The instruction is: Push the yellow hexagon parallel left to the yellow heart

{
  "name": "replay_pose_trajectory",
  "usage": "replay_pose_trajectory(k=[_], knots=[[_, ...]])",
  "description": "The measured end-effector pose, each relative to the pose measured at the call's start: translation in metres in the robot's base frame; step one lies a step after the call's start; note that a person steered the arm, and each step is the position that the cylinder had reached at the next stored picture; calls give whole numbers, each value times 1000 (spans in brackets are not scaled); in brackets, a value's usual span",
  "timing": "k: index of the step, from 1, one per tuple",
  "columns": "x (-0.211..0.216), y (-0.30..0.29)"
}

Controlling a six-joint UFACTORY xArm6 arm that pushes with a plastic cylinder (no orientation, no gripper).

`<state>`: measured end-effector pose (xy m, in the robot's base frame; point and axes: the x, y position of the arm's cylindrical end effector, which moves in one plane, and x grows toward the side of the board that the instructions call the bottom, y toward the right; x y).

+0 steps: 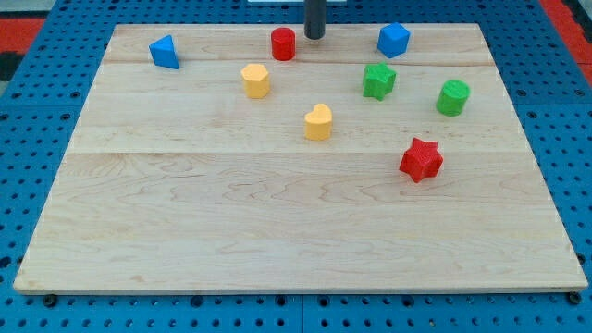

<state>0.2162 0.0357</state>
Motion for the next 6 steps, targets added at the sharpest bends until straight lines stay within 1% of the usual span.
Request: replay_pose_trajectory(k=[1, 2, 4, 5, 6], knots=[[25, 4], [56, -4], [82, -103], [107, -115], [116, -117]])
